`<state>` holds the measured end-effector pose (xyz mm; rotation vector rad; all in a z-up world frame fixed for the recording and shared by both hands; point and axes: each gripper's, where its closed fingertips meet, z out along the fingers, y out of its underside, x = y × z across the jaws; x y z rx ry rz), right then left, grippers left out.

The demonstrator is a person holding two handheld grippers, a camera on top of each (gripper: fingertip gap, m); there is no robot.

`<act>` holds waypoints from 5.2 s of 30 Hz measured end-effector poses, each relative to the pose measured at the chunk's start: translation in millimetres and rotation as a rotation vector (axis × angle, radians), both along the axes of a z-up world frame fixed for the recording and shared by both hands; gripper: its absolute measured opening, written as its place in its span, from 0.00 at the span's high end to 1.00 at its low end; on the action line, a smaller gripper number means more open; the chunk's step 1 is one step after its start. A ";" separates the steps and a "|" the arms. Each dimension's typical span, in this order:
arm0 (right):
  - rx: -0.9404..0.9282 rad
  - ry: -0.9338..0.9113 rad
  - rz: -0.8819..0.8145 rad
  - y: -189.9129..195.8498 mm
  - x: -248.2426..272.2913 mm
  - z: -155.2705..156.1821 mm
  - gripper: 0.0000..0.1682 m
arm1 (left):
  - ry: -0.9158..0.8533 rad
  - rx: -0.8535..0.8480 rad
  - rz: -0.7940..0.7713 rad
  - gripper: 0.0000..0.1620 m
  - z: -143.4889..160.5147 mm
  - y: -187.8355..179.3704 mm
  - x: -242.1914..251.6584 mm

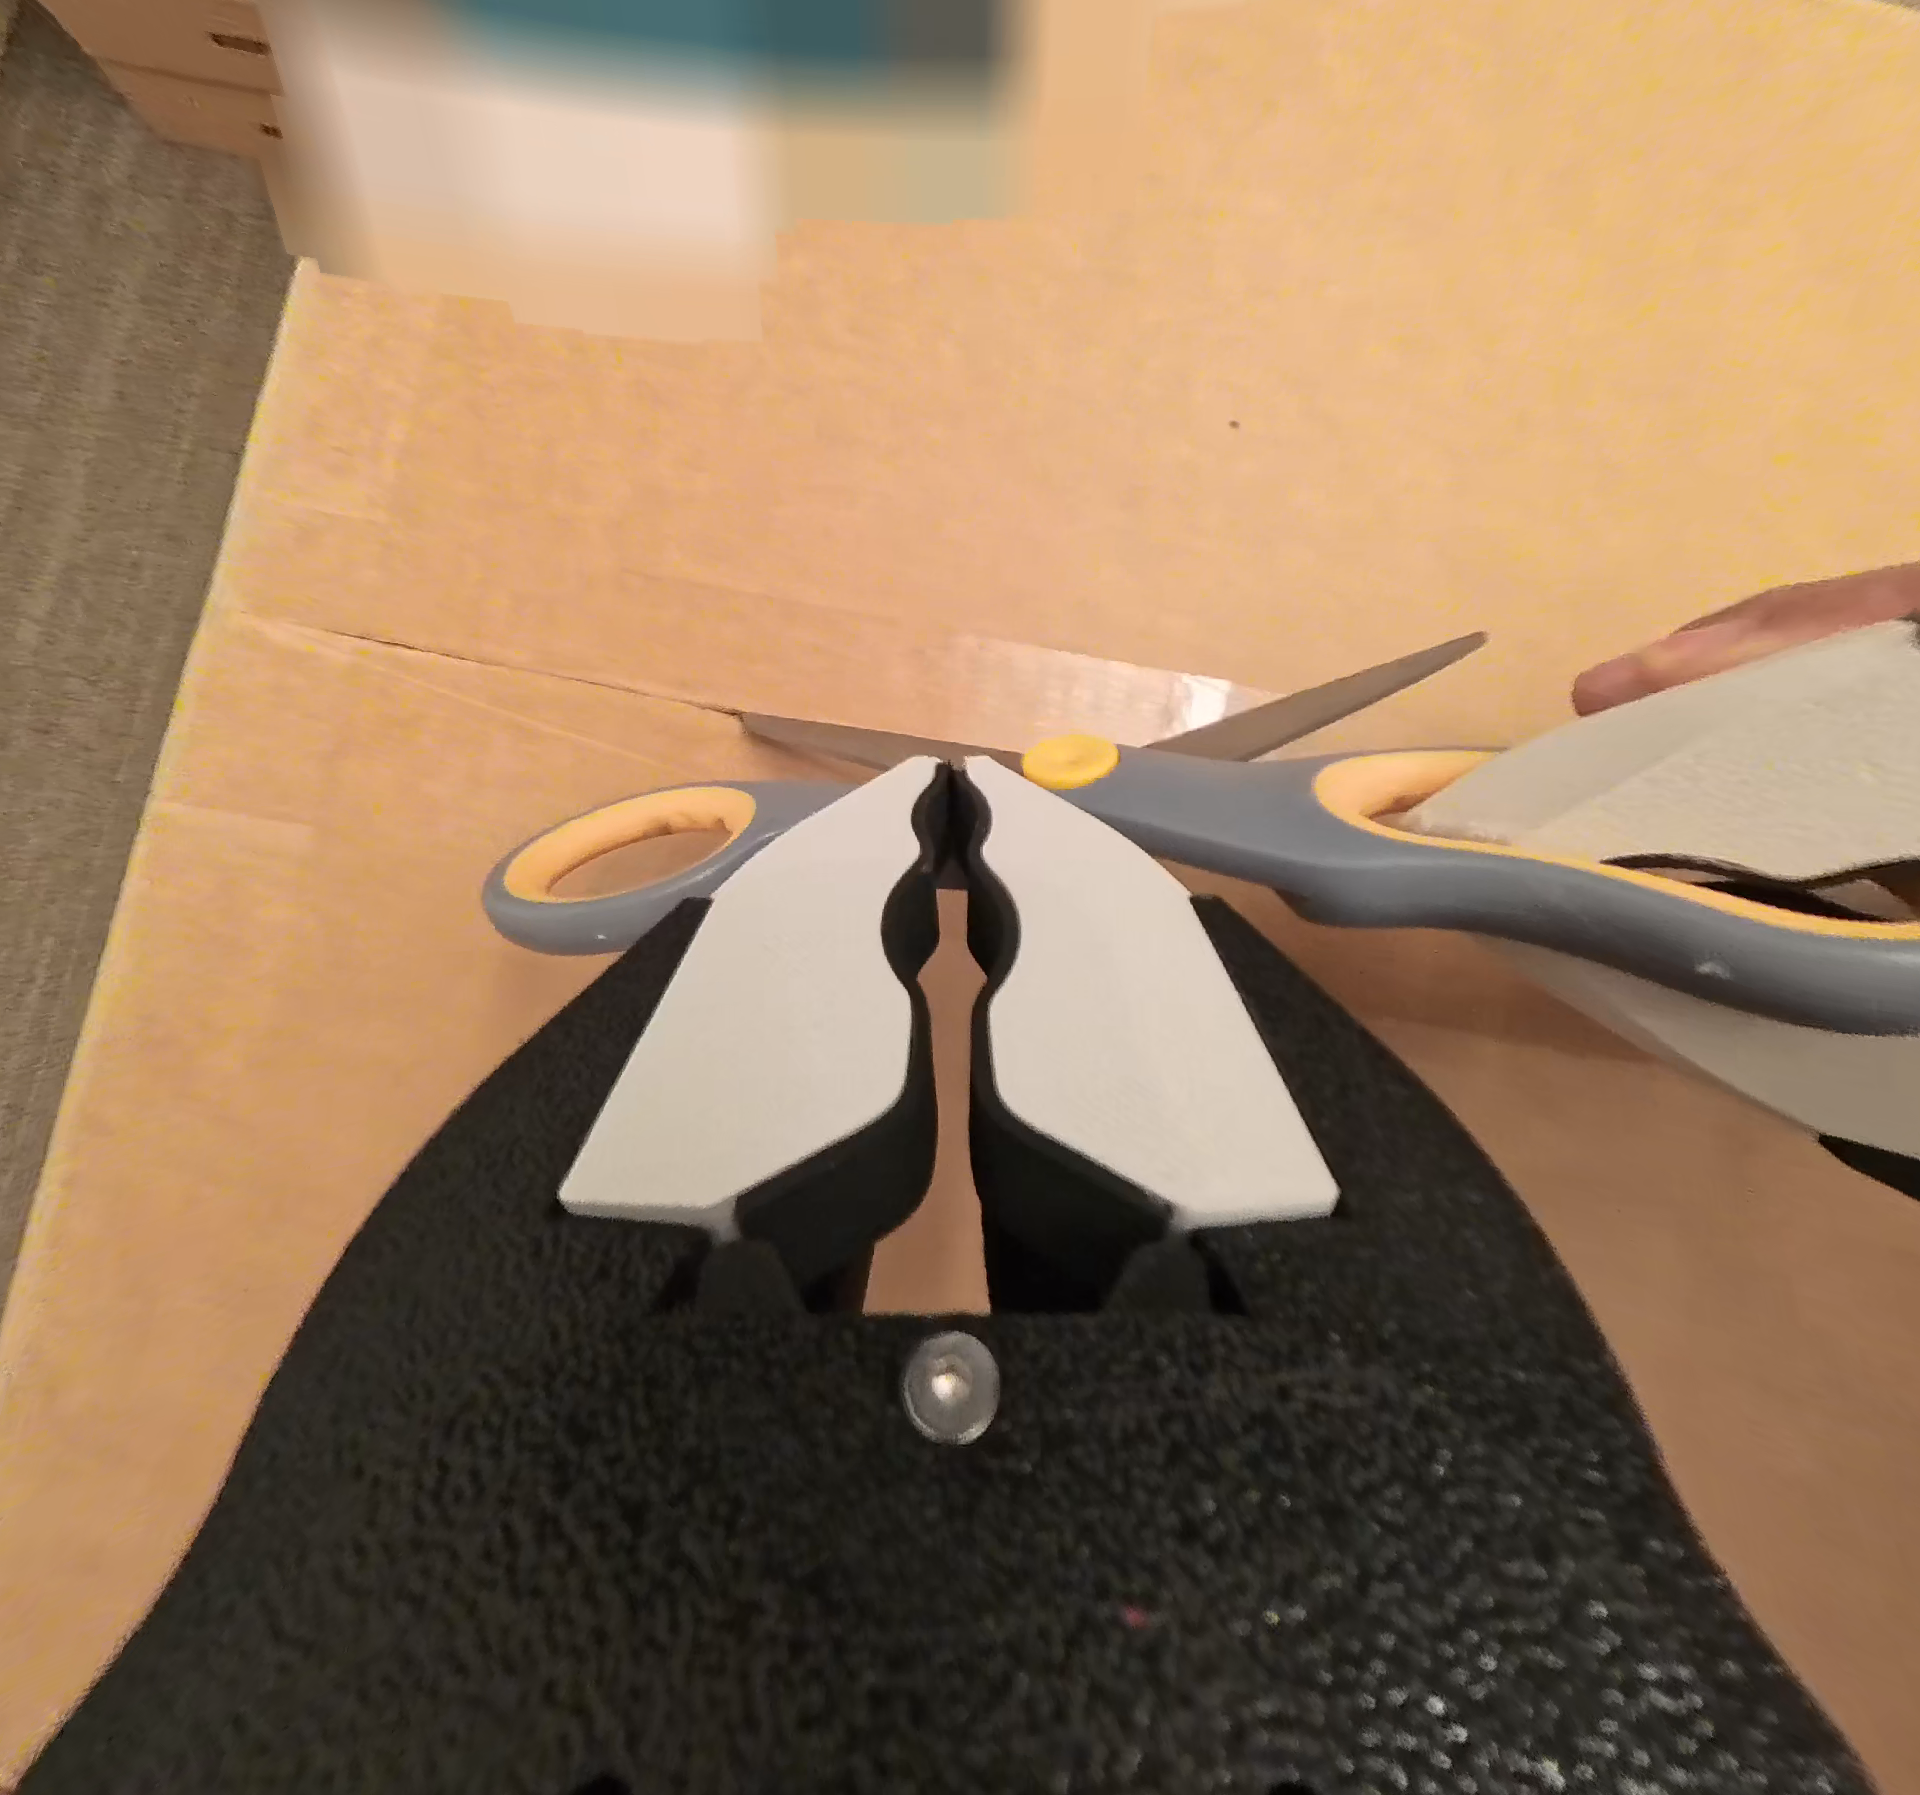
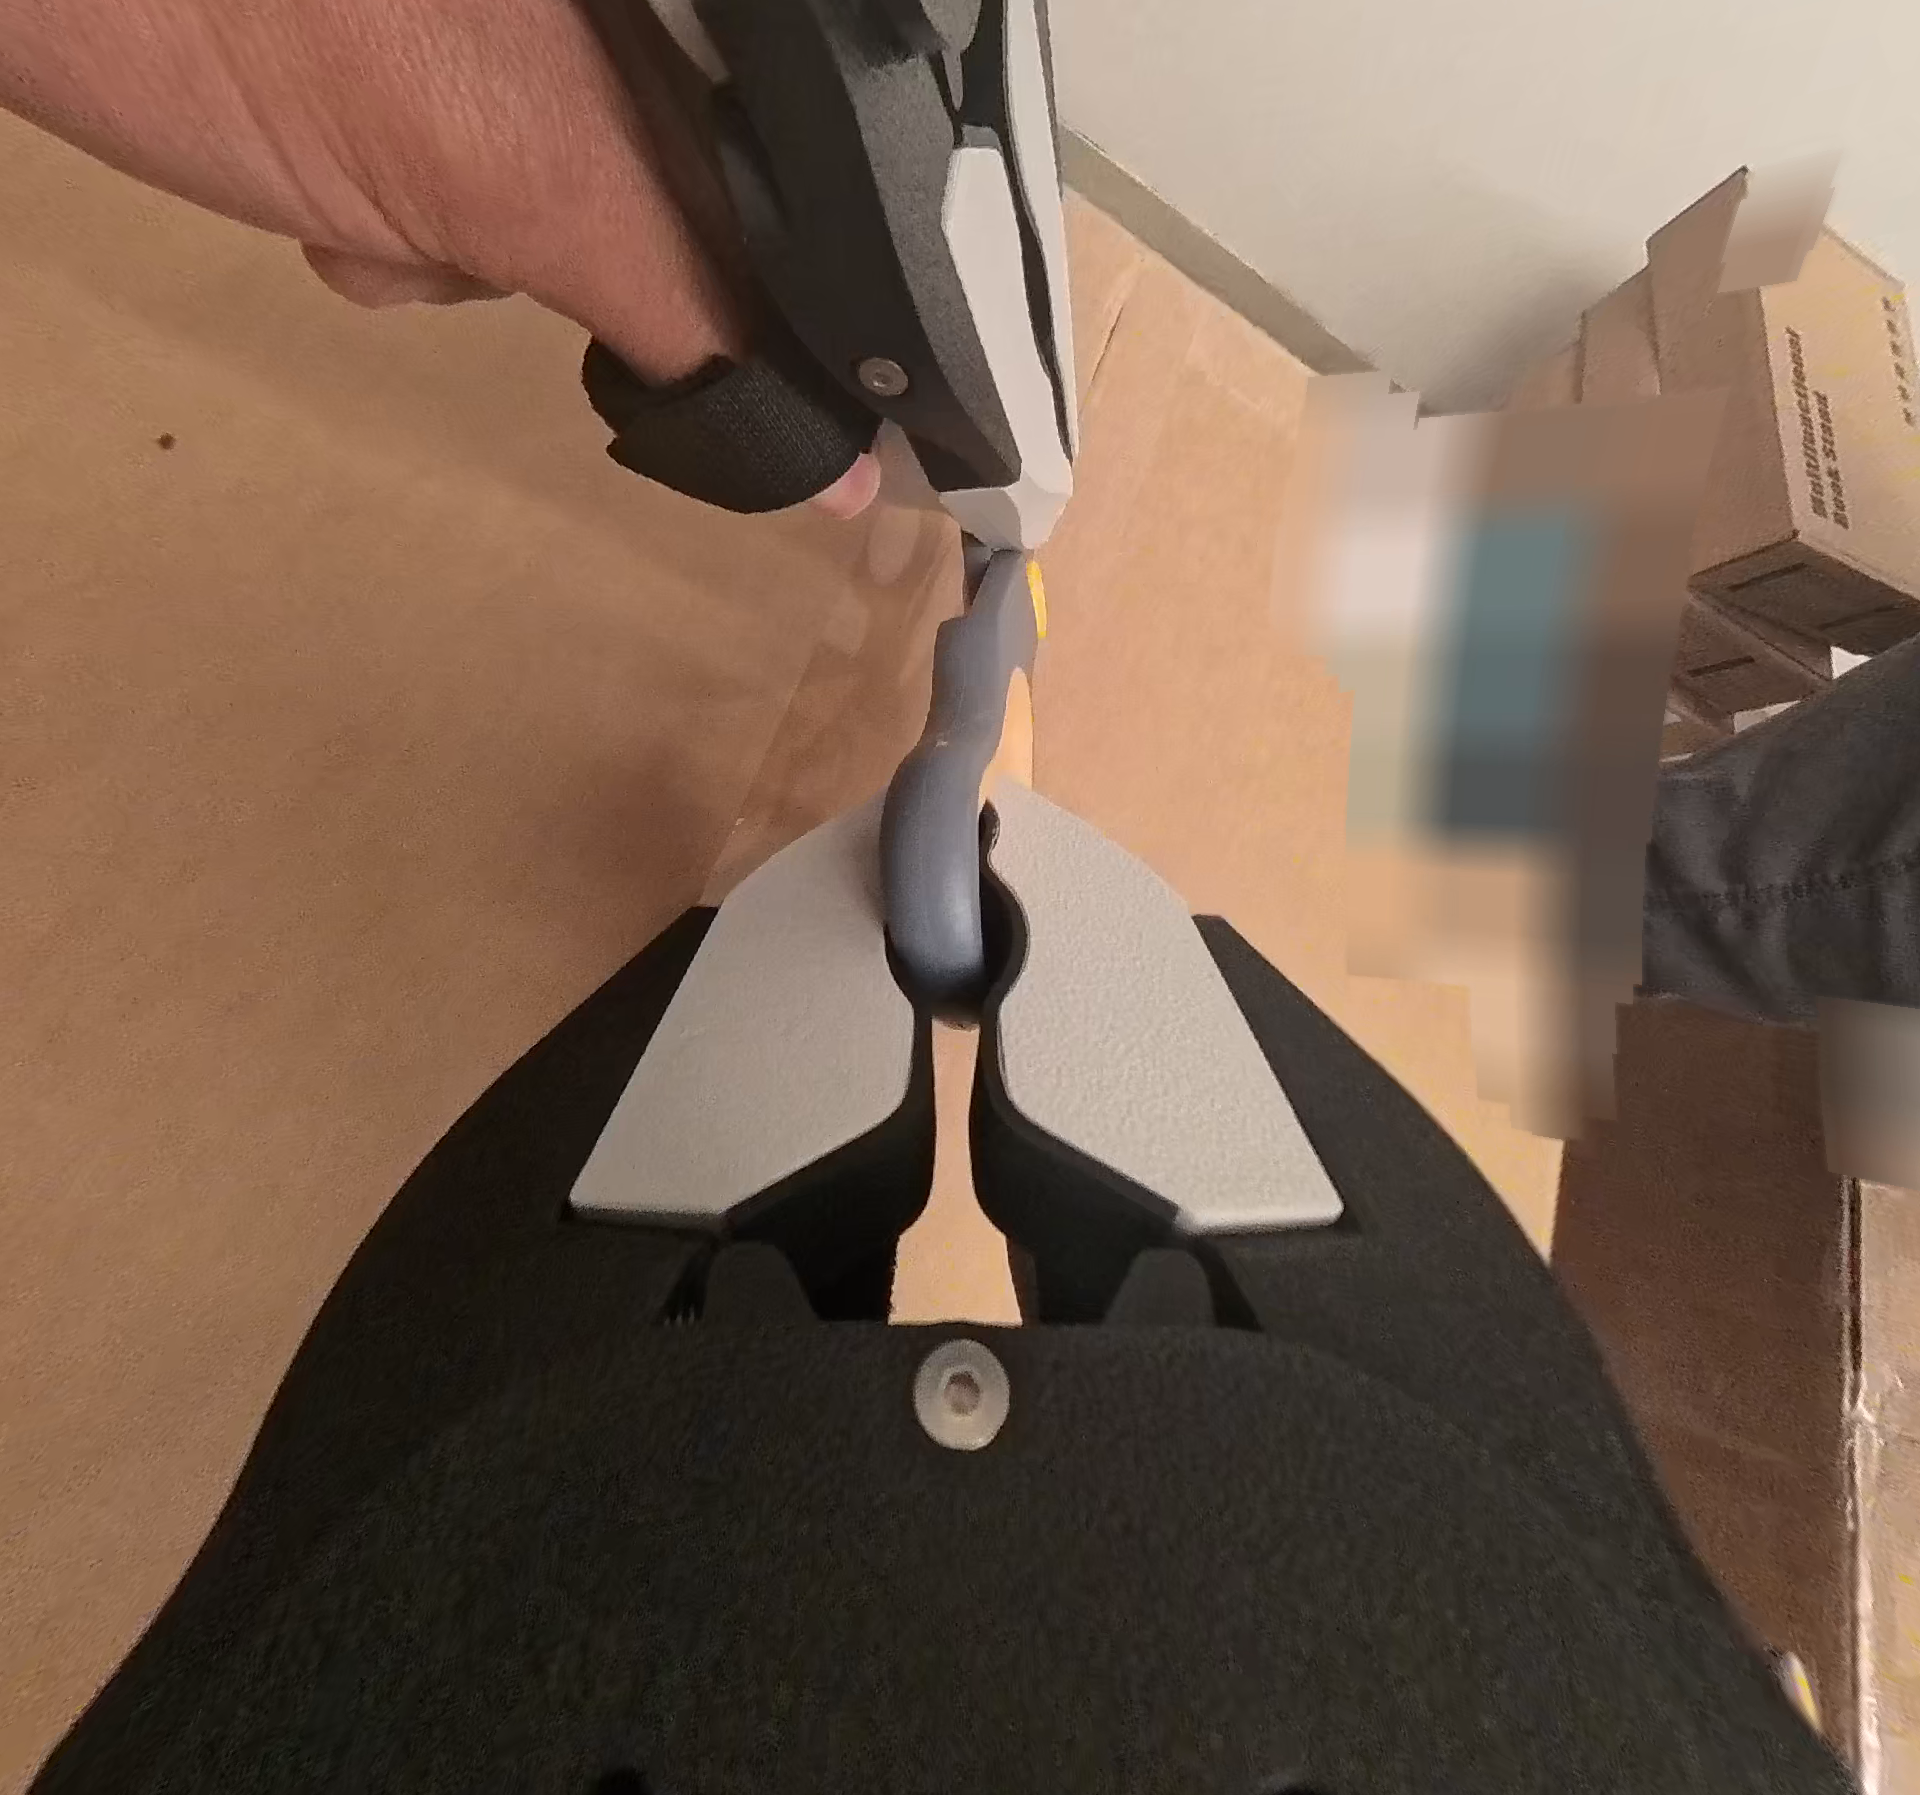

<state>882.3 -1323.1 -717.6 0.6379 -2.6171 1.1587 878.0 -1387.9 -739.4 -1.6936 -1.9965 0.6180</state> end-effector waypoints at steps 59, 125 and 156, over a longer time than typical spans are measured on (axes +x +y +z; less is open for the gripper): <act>0.068 -0.115 -0.123 144.9 22.8 0.8 1.00 | -0.071 0.079 -0.121 1.00 1.0 144.3 9.9; 0.148 -0.202 -0.203 323.5 36.1 20.0 1.00 | -0.133 0.210 -0.204 1.00 4.8 326.4 17.4; 0.119 -0.241 -0.197 378.3 34.7 27.4 1.00 | -0.095 0.150 -0.284 1.00 14.2 404.8 2.2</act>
